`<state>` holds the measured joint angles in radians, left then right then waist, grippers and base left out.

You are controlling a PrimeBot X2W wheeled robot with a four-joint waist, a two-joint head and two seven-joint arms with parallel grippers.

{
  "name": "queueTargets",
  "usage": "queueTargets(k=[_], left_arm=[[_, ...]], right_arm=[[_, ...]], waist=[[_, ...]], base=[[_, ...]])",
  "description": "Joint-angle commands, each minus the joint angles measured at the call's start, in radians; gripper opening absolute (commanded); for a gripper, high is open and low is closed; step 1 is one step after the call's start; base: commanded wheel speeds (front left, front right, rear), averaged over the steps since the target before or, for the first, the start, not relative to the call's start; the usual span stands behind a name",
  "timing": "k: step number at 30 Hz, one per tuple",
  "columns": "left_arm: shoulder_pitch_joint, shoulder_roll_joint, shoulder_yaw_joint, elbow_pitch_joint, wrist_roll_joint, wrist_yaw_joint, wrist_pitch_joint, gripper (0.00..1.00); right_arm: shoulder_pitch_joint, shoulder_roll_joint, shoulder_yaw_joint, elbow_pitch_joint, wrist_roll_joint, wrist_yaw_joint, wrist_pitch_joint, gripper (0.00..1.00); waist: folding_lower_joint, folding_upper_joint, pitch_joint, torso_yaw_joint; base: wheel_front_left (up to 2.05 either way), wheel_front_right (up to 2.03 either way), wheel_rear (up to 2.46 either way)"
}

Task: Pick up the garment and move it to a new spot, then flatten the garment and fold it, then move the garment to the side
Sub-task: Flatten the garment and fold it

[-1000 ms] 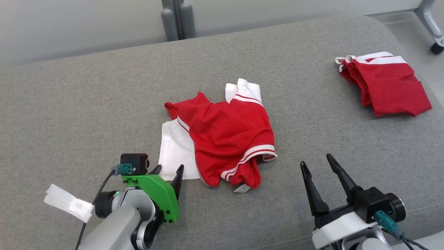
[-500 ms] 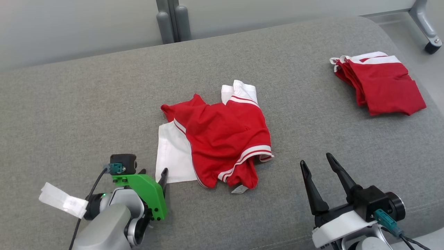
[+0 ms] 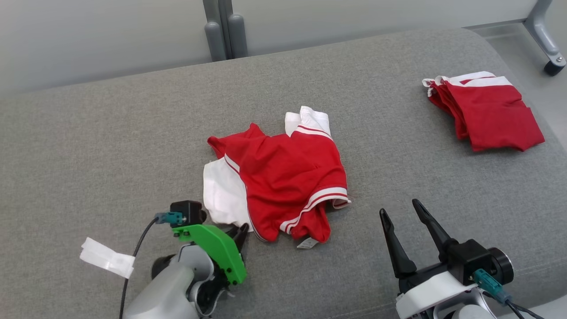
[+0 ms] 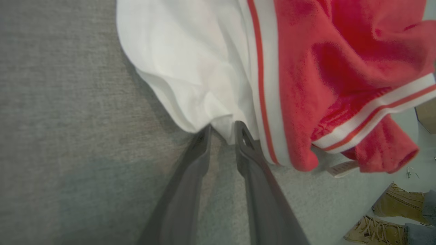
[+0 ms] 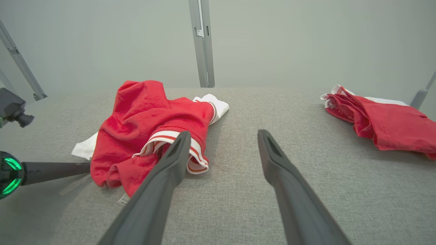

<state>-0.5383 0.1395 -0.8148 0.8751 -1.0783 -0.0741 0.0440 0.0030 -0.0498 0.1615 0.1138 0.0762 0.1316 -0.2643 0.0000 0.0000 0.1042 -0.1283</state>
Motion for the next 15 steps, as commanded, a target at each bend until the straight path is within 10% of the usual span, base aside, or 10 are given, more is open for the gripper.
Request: queueTargets(k=[1,15], left_arm=[[0.022,-0.032,0.009,-0.01,-0.041,-0.019,0.01,0.0],[-0.038,0.015,0.135,-0.245,-0.205,-0.057,0.043,0.0]], right_arm=[[0.003,-0.002,-0.003,0.001,0.007,-0.002,0.0,1.0],[0.007,-0.001,0.003,0.0,0.029,-0.002,0.0,1.0]], waist=[[0.0,0.0,0.0,0.0],[0.0,0.0,-0.005,0.002]], base=[[0.0,0.0,0.0],[0.0,0.0,0.0]])
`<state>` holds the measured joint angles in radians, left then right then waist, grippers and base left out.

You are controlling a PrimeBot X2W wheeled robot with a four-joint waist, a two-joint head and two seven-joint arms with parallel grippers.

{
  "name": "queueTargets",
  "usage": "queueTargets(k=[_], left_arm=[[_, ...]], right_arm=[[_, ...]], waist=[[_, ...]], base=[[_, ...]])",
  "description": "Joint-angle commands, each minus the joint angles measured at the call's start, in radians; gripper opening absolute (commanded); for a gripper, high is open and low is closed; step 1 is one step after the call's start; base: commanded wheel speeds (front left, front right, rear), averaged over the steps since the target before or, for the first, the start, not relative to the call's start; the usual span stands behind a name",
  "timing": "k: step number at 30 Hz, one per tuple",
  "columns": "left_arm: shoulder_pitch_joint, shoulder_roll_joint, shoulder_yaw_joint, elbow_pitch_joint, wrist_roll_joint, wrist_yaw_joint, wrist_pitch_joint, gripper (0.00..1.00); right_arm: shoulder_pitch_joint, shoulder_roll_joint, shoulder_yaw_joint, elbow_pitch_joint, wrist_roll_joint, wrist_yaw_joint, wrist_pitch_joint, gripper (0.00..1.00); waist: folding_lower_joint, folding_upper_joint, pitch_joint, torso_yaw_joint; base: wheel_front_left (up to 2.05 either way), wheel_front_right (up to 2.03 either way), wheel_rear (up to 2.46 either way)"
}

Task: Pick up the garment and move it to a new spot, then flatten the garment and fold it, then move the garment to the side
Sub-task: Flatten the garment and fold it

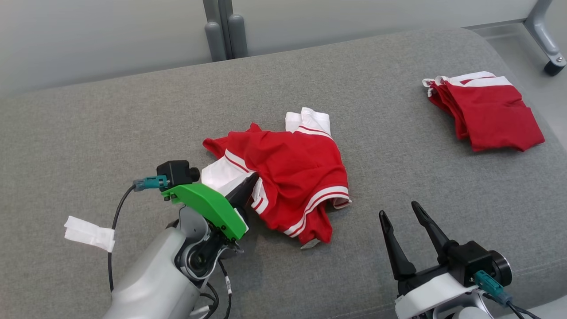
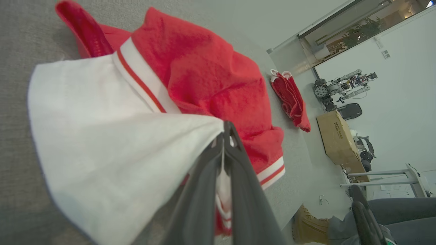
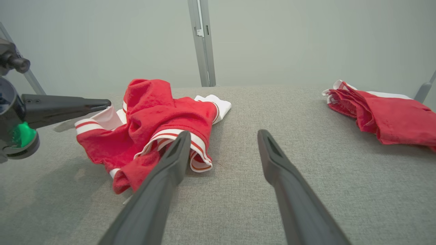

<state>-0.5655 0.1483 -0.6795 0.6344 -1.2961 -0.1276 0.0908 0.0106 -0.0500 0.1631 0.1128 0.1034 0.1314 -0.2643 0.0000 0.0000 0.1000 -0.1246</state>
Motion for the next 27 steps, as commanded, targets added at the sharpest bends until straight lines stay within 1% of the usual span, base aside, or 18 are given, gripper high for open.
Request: queueTargets(k=[1,3,10,13,16,19,22,27], left_arm=[[-0.009,0.005,-0.002,-0.012,0.011,-0.003,-0.002,0.0],[-0.001,0.002,-0.002,-0.028,0.003,-0.003,0.002,0.0],[-0.002,0.013,-0.011,-0.102,0.03,0.002,-0.013,0.0],[-0.013,0.005,-0.022,-0.144,0.033,0.008,-0.002,0.0],[-0.013,-0.016,-0.058,-0.163,0.049,0.022,0.021,0.0],[-0.008,-0.047,-0.099,-0.144,0.061,0.031,0.041,0.0],[0.002,-0.074,-0.141,-0.095,0.06,0.033,0.051,0.0],[0.007,-0.094,-0.21,0.014,0.057,0.028,0.047,0.0]], right_arm=[[-0.002,-0.001,0.003,0.001,0.005,-0.002,0.0,1.0],[-0.003,-0.001,0.001,0.0,0.008,-0.002,0.0,1.0],[0.006,-0.001,-0.008,0.001,0.004,-0.002,0.0,1.0],[0.001,-0.001,-0.01,0.001,0.005,-0.002,0.0,1.0],[-0.005,-0.001,-0.004,0.001,0.008,-0.002,0.0,1.0],[-0.011,-0.001,0.004,0.002,0.01,-0.002,0.0,1.0],[-0.02,-0.001,0.017,0.005,0.014,-0.002,0.0,1.0],[-0.033,-0.001,0.022,0.008,0.019,-0.002,0.0,1.0]], waist=[[0.0,0.0,0.0,-0.004],[0.0,0.0,-0.002,-0.007],[0.0,0.0,-0.001,-0.012],[0.0,0.0,0.0,-0.011],[0.0,0.0,0.001,-0.012],[0.0,0.0,0.005,-0.017],[0.0,0.0,0.012,-0.031],[0.0,0.0,0.026,-0.065]], base=[[0.0,0.0,0.0],[0.0,0.0,0.0],[0.0,0.0,0.0],[0.0,0.0,0.0],[0.0,0.0,0.0],[0.0,0.0,0.0],[0.0,0.0,0.0],[0.0,0.0,0.0]])
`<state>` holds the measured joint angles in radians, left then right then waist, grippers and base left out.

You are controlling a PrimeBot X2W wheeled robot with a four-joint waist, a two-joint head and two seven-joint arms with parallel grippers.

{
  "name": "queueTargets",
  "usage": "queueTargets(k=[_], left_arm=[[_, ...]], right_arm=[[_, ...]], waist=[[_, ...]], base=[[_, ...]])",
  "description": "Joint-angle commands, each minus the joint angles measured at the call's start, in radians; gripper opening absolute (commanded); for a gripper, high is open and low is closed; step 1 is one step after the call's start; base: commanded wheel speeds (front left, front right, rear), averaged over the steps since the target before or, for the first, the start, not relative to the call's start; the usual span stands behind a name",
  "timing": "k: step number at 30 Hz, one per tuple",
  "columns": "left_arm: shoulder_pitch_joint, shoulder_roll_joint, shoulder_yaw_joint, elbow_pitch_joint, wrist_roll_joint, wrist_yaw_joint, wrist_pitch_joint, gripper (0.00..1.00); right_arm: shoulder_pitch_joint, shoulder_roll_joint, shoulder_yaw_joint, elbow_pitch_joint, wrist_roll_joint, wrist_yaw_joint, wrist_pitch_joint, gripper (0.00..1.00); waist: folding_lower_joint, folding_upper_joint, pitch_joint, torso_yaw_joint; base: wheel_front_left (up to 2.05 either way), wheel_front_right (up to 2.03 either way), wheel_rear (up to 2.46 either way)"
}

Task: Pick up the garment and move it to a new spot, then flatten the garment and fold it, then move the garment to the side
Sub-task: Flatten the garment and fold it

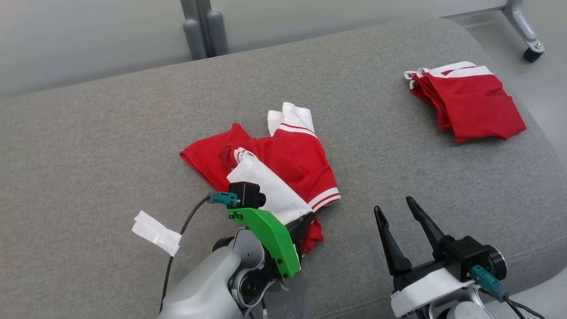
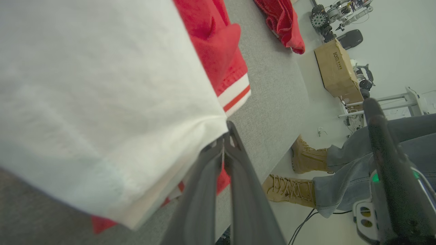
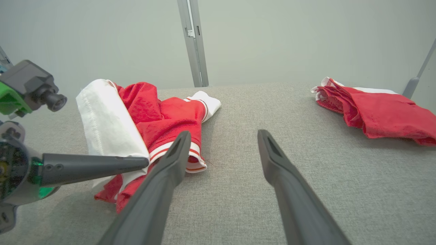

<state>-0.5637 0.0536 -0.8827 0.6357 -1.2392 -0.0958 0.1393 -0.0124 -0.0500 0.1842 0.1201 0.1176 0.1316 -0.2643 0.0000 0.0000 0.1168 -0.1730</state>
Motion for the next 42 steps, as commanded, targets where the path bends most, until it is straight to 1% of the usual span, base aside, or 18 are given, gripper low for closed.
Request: queueTargets(k=[1,8,12,17,19,20,21,22,24,28,30,32,33,35,37,39,40,42], left_arm=[[0.006,-0.001,-0.017,0.031,-0.007,-0.007,-0.004,0.0],[-0.012,-0.001,-0.108,0.097,-0.069,-0.019,-0.035,0.0],[-0.018,-0.001,-0.144,0.129,-0.09,-0.022,-0.055,0.0],[-0.029,-0.001,-0.193,0.169,-0.105,-0.027,-0.096,0.0],[-0.042,-0.001,-0.204,0.17,-0.099,-0.028,-0.14,0.0],[-0.049,-0.001,-0.213,0.169,-0.085,-0.027,-0.166,0.35],[-0.053,-0.001,-0.218,0.166,-0.08,-0.019,-0.192,0.76],[-0.054,-0.001,-0.221,0.159,-0.078,-0.011,-0.216,1.0],[-0.055,-0.002,-0.234,0.132,-0.066,-0.004,-0.258,1.0],[-0.022,0.003,-0.221,0.026,-0.077,-0.011,-0.325,1.0],[-0.004,0.038,-0.199,-0.054,-0.074,-0.005,-0.353,1.0],[0.019,0.088,-0.167,-0.149,-0.066,0.022,-0.375,1.0],[0.031,0.121,-0.149,-0.205,-0.054,0.049,-0.384,1.0],[0.051,0.199,-0.111,-0.297,-0.002,0.12,-0.398,1.0],[0.099,0.264,-0.055,-0.384,0.03,0.19,-0.403,1.0],[0.148,0.327,0.013,-0.452,0.069,0.248,-0.404,1.0],[0.176,0.356,0.045,-0.474,0.093,0.272,-0.404,1.0],[0.243,0.392,0.097,-0.504,0.131,0.304,-0.403,1.0]], right_arm=[[-0.01,-0.001,0.002,0.002,0.005,-0.002,0.0,1.0],[-0.013,-0.001,0.008,0.008,0.009,-0.002,0.0,1.0],[-0.013,-0.001,0.008,0.012,0.01,-0.002,0.0,1.0],[-0.01,-0.001,-0.001,0.012,0.009,-0.002,0.0,1.0],[0.002,-0.001,-0.01,0.012,0.003,-0.002,0.0,1.0],[0.008,-0.001,-0.012,0.012,0.001,-0.002,0.0,1.0],[0.013,-0.001,-0.014,0.013,-0.001,-0.002,0.0,1.0],[0.016,-0.001,-0.017,0.013,-0.003,-0.002,0.0,1.0],[0.025,-0.001,-0.025,0.008,-0.005,-0.002,0.0,1.0],[0.05,-0.002,-0.05,-0.01,-0.022,-0.002,0.0,1.0],[0.066,-0.002,-0.072,-0.022,-0.032,-0.002,0.0,1.0],[0.08,-0.002,-0.104,-0.039,-0.038,-0.002,0.0,1.0],[0.087,-0.001,-0.122,-0.048,-0.04,-0.002,0.0,1.0],[0.1,-0.001,-0.156,-0.061,-0.046,-0.002,0.0,1.0],[0.111,-0.001,-0.185,-0.07,-0.049,-0.002,0.0,1.0],[0.119,-0.001,-0.21,-0.076,-0.056,-0.002,0.0,1.0],[0.121,-0.001,-0.219,-0.079,-0.062,-0.002,0.0,1.0],[0.124,-0.001,-0.235,-0.083,-0.071,-0.002,0.0,1.0]], waist=[[0.0,0.0,0.01,-0.023],[0.0,0.0,0.018,-0.066],[0.0,0.0,0.018,-0.078],[0.0,0.0,0.012,-0.078],[0.0,0.0,0.004,-0.069],[0.0,0.0,-0.001,-0.064],[0.0,0.0,-0.008,-0.058],[0.0,0.0,-0.015,-0.052],[0.0,0.0,-0.033,-0.039],[0.0,0.0,-0.08,-0.01],[0.0,0.0,-0.103,0.009],[0.0,0.0,-0.118,0.035],[0.0,0.0,-0.123,0.049],[0.0,0.0,-0.132,0.079],[0.0,0.0,-0.14,0.108],[0.0,0.0,-0.146,0.137],[0.0,0.0,-0.148,0.15],[0.0,0.0,-0.152,0.174]], base=[[0.0,0.0,0.0],[0.0,0.0,0.0],[0.0,0.0,0.0],[0.0,0.0,0.0],[0.0,0.0,0.0],[0.0,0.0,0.0],[0.0,0.0,0.0],[0.0,0.0,0.0],[0.0,0.0,0.0],[0.0,0.0,0.0],[0.0,0.0,0.0],[0.0,0.0,0.0],[0.0,0.0,0.0],[0.0,0.0,0.0],[0.0,0.0,0.0],[0.0,0.0,0.0],[0.0,0.0,0.0],[0.0,0.0,0.0]])
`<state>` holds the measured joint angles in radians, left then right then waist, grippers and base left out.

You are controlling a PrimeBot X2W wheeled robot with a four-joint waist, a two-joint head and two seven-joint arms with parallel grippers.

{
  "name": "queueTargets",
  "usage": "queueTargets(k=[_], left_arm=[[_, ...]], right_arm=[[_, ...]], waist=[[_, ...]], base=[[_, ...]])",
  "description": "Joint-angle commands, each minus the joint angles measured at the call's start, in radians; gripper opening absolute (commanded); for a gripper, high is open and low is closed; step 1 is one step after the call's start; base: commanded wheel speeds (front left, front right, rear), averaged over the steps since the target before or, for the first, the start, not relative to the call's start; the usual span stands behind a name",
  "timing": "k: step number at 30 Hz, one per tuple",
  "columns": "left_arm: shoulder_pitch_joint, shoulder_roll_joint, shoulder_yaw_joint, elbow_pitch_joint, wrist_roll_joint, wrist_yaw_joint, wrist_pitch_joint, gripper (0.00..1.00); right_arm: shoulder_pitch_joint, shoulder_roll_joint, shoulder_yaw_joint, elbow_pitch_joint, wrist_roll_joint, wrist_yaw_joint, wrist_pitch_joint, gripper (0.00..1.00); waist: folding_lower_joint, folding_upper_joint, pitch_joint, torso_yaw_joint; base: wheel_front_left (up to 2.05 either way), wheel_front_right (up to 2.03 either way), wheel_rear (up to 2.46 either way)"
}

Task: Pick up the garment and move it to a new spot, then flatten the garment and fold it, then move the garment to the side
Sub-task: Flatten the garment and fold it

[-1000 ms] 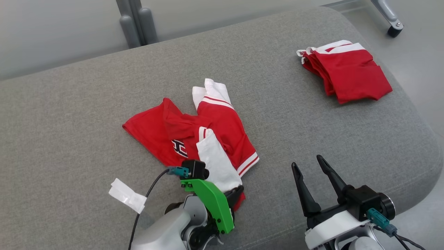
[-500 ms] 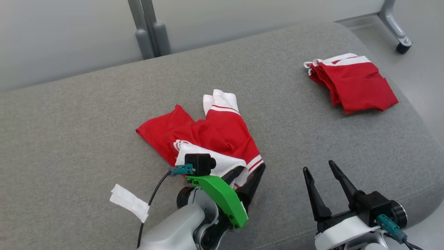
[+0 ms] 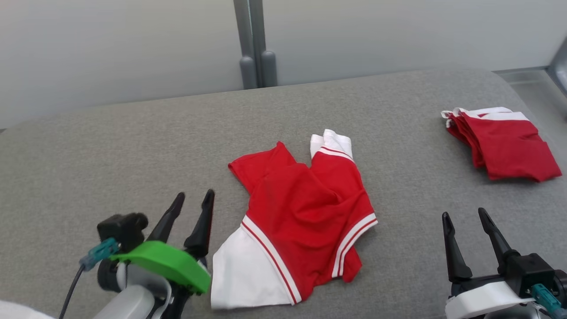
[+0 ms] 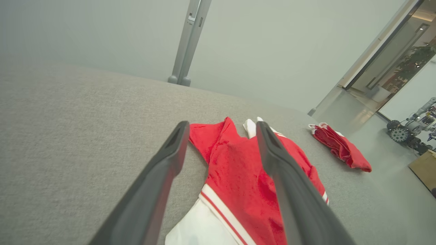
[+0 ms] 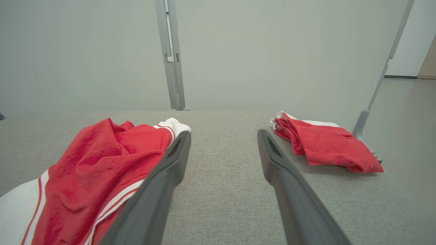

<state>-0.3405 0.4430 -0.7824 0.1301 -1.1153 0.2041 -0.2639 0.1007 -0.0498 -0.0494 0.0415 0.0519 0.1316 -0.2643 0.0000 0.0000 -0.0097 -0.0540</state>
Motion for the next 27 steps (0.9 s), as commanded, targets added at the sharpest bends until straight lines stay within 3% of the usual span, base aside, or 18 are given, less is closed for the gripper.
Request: queueTargets(k=[1,6,9,11,22,27], left_arm=[[0.044,0.022,0.016,-0.006,0.041,0.01,0.0,1.0],[0.168,0.036,0.124,0.038,0.149,-0.032,0.0,1.0],[0.258,-0.006,0.236,0.114,0.244,-0.076,0.0,1.0],[0.276,-0.013,0.262,0.129,0.282,-0.091,0.0,1.0],[0.416,-0.156,0.533,0.238,0.591,-0.27,0.0,1.0],[0.417,-0.211,0.619,0.252,0.66,-0.31,0.0,1.0]], right_arm=[[0.015,-0.001,-0.008,-0.005,-0.01,-0.002,0.0,1.0],[0.021,-0.001,-0.036,-0.006,-0.03,-0.002,0.0,1.0],[0.031,-0.002,-0.049,0.005,-0.037,-0.002,0.0,1.0],[0.036,-0.002,-0.053,0.01,-0.039,-0.002,0.0,1.0],[0.064,-0.013,-0.086,0.044,-0.052,-0.002,0.0,1.0],[0.065,-0.015,-0.087,0.055,-0.054,-0.002,0.0,1.0]], waist=[[0.0,0.0,-0.028,0.066],[0.0,0.0,-0.037,0.107],[0.0,0.0,-0.045,0.118],[0.0,0.0,-0.047,0.12],[0.0,0.0,-0.062,0.112],[0.0,0.0,-0.06,0.114]], base=[[0.0,0.0,0.0],[0.0,0.0,0.0],[0.0,0.0,0.0],[0.0,0.0,0.0],[0.0,0.0,0.0],[0.0,0.0,0.0]])
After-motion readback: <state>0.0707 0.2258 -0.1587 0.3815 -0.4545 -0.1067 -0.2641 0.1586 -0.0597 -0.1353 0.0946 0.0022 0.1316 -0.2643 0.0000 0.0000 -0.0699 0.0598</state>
